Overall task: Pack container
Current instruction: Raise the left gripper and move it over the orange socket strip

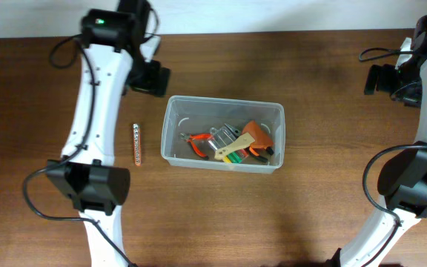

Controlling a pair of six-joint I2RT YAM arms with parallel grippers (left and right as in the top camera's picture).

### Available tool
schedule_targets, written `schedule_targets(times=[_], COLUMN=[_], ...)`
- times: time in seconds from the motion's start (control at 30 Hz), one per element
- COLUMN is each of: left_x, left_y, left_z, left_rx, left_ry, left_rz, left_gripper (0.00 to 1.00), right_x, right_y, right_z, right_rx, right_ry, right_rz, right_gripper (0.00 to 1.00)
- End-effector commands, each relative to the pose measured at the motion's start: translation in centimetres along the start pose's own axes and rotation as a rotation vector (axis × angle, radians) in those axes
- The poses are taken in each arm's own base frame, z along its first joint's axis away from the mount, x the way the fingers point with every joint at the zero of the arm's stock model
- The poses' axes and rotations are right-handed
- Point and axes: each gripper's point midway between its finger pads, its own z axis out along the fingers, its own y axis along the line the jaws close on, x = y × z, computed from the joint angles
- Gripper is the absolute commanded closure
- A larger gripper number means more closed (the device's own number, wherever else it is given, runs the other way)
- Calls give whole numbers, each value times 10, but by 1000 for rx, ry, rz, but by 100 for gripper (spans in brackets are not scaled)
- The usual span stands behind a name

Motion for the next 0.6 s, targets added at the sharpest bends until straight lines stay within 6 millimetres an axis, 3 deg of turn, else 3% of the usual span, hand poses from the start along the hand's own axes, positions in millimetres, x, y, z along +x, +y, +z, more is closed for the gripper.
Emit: schedule_targets(times=[0.0,0.17,0.33,0.57], left_x=[1,4,11,32], left_y=[20,35,33,28], left_z=[-4,-1,10,67], left_rx=[-22,21,16,-6], left_ry=[-10,1,46,183], left_rz=[-168,-405,-419,-401], left_gripper=[1,1,1,1], right_x=[1,1,1,1], right_y=[0,0,0,0], right_z=[1,1,1,1], right_rx=[5,5,5,5], right_ry=[5,5,5,5], right_rz=[7,7,7,7], right_gripper=[1,1,1,1])
